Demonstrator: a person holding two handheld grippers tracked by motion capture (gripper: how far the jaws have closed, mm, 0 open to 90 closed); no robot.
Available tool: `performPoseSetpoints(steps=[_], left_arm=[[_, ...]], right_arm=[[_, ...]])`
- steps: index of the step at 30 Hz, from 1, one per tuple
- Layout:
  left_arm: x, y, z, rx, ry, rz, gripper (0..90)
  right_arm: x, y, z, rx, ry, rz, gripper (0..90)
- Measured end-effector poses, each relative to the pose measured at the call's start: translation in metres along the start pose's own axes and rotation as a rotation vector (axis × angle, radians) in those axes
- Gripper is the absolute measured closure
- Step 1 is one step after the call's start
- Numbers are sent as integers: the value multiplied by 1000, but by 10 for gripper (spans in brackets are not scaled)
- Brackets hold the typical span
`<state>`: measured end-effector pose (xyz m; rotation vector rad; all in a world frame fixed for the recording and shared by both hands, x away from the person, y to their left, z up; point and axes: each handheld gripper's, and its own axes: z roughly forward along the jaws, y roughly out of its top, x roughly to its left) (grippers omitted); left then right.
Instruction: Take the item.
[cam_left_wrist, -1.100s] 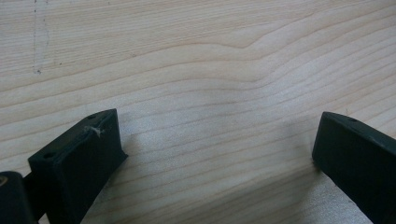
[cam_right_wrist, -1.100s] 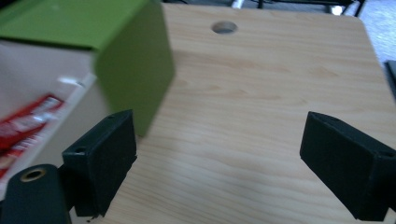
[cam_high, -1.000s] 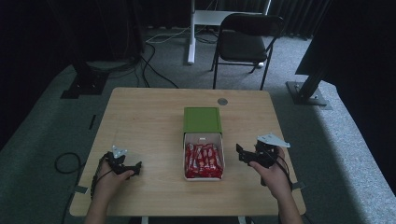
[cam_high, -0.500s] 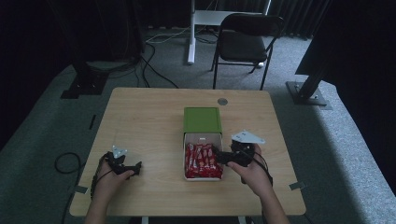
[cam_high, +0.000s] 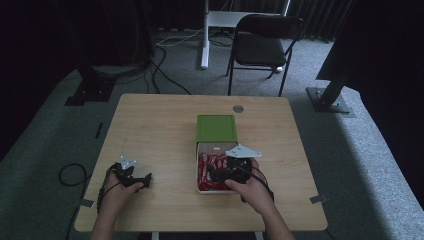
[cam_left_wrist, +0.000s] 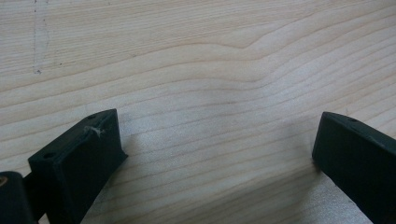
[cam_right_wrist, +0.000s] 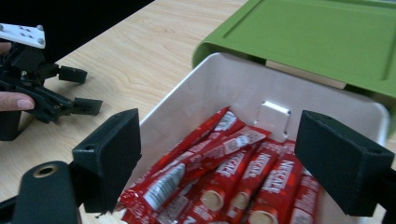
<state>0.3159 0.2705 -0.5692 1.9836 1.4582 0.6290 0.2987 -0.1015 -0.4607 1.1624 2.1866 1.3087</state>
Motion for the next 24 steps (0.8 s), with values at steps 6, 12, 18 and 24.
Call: performPoseSetpoints(steps=[6,12,18,24], left_arm=[[0,0,0,0,0,0,23],[0,0,0,0,0,0,22],[0,0,0,-2,0,-1,23],[0,0,0,-2,0,0,23]], right_arm=[[3,-3,10,66,19,-7,371],[10,-8,24,81,40,47,439],[14,-19,37,139,-37,13,462],[9,-24,42,182,3,96,594]])
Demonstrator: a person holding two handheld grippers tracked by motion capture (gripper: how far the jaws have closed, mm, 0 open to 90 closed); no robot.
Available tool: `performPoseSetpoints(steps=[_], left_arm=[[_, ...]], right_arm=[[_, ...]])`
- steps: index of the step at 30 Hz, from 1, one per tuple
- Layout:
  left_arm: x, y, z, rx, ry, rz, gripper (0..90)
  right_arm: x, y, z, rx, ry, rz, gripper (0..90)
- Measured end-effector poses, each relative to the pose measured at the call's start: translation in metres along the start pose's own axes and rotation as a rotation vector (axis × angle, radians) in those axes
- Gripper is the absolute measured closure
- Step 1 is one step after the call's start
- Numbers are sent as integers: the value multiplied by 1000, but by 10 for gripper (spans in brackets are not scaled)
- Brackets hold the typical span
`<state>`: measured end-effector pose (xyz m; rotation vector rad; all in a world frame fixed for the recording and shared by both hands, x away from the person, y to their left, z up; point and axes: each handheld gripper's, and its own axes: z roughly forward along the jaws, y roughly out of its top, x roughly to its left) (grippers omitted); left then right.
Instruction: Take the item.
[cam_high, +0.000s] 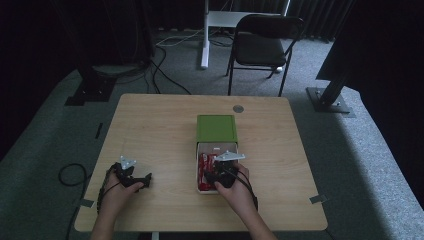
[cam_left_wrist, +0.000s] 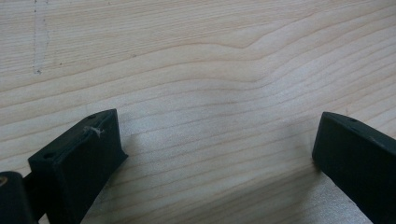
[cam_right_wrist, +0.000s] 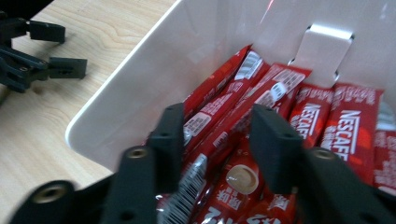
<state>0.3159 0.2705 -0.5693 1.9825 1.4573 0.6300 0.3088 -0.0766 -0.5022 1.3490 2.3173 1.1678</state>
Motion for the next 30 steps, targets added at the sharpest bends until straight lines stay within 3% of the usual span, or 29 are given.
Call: performPoseSetpoints(steps=[2,4,9,11,12,16,19,24,30], left_arm=[[0,0,0,0,0,0,23],[0,0,0,-1,0,-1,23],[0,0,0,-1,0,-1,23],[0,0,0,-1,0,-1,23],[0,0,0,-1,0,-1,23],[0,0,0,-1,0,-1,23],[0,0,0,0,0,0,23],[0,0,0,-1,0,0,23],[0,0,0,0,0,0,23]], right_arm=[[1,0,2,14,-7,-3,597],[1,-1,2,2,-9,29,588],[1,-2,5,-8,-37,30,552],[-2,-3,8,-21,-39,47,642],[-3,-3,8,-13,-78,3,684],[0,-2,7,-1,-103,-7,765],[-4,0,3,-10,-85,36,818],[-7,5,-11,-54,-50,80,828],[-5,9,-26,-54,-21,72,831]])
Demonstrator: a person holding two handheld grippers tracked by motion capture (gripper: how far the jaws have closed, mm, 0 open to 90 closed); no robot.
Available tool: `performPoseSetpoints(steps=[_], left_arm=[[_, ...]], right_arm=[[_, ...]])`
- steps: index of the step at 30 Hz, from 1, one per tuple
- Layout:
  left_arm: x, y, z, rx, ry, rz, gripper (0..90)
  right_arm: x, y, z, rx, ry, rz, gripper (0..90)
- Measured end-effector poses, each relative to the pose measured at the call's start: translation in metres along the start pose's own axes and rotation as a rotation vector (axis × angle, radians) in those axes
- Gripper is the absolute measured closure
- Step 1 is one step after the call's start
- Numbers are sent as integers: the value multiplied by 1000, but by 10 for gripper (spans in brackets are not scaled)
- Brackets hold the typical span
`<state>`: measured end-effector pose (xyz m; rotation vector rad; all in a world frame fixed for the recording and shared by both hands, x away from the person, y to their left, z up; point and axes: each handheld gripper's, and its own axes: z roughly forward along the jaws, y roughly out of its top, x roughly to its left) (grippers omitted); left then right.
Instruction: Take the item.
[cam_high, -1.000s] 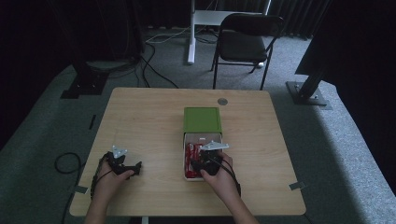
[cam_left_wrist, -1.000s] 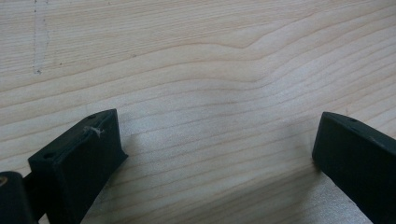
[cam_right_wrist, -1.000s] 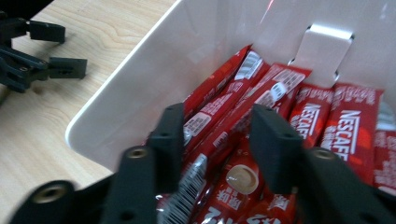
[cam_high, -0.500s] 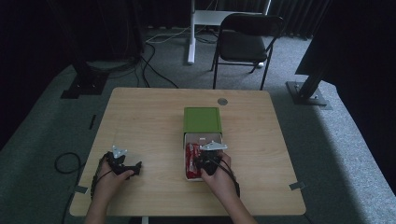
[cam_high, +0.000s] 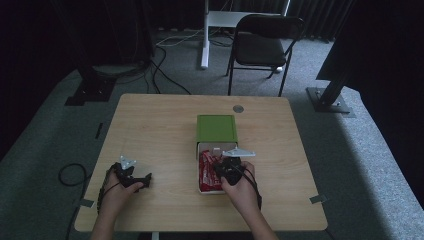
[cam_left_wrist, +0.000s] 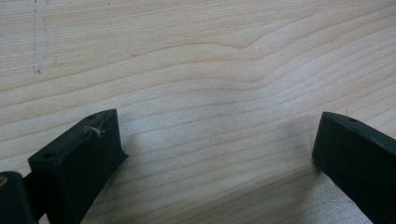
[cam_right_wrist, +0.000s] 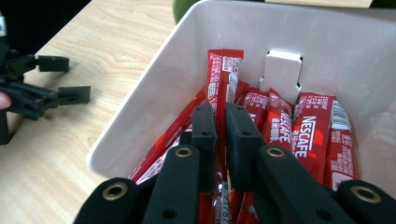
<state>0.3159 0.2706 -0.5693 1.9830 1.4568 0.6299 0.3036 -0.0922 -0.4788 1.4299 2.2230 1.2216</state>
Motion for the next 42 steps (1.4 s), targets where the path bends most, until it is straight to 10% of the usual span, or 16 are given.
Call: performPoseSetpoints(steps=[17,42], left_arm=[[0,0,0,-1,0,-2,23],[0,0,0,4,0,0,23]], right_arm=[[5,16,-36,-125,88,26,831],[-54,35,-71,-274,-63,99,831]])
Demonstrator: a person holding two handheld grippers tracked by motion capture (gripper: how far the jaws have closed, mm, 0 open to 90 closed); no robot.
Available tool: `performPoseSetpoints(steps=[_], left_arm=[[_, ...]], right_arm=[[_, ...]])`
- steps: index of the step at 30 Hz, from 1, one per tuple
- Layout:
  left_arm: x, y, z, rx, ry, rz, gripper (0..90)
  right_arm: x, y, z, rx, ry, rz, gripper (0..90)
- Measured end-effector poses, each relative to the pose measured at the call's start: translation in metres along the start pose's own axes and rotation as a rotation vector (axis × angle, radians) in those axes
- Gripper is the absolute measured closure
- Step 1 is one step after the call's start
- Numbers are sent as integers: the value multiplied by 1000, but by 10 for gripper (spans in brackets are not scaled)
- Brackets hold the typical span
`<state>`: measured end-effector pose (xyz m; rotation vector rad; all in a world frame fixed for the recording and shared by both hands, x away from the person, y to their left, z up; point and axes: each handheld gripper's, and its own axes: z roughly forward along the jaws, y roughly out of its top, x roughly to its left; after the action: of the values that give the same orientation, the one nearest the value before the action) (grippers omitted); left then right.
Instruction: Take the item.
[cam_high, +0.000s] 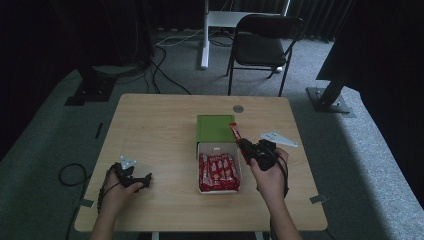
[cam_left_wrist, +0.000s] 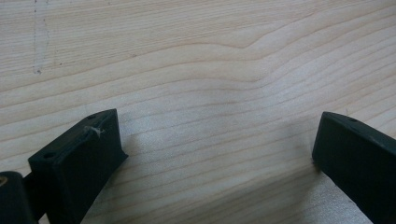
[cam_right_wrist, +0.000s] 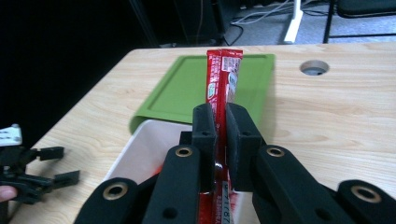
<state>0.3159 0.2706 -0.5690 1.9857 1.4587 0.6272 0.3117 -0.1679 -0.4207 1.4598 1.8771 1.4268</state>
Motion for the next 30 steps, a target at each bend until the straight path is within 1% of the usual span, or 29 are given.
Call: performPoseSetpoints(steps=[5,7,9,10,12,13,14,18,19,21,23,24,25,27,30], left_arm=[[0,0,0,0,0,0,23],[0,0,0,-1,1,0,23],[0,0,0,-2,1,0,23],[0,0,0,-2,1,0,23],[0,0,0,-2,1,0,23],[0,0,0,-2,1,0,23],[0,0,0,-2,1,0,23],[0,0,0,-2,1,0,23],[0,0,0,-2,1,0,23],[0,0,0,-2,1,0,23],[0,0,0,-2,1,0,23],[0,0,0,-2,1,0,23],[0,0,0,-2,1,0,23],[0,0,0,-2,1,0,23],[0,0,0,-2,1,0,23]], right_arm=[[-17,-1,-4,-12,-46,19,831],[-24,-1,-7,-20,-75,26,831],[-32,-2,-11,-26,-92,41,831],[-36,-2,-12,-29,-109,40,831],[-45,-4,-15,-27,-126,49,831],[-51,-5,-16,-27,-146,56,831],[-55,-6,-18,-24,-154,61,831],[-75,-12,-25,-34,-194,99,831],[-81,-14,-27,-39,-213,104,831],[-88,-16,-30,-47,-230,116,831],[-98,-20,-33,-43,-269,117,831],[-102,-21,-34,-44,-273,124,831],[-108,-23,-36,-42,-289,134,831],[-117,-27,-37,-36,-305,153,831],[-129,-35,-38,-40,-342,179,831]])
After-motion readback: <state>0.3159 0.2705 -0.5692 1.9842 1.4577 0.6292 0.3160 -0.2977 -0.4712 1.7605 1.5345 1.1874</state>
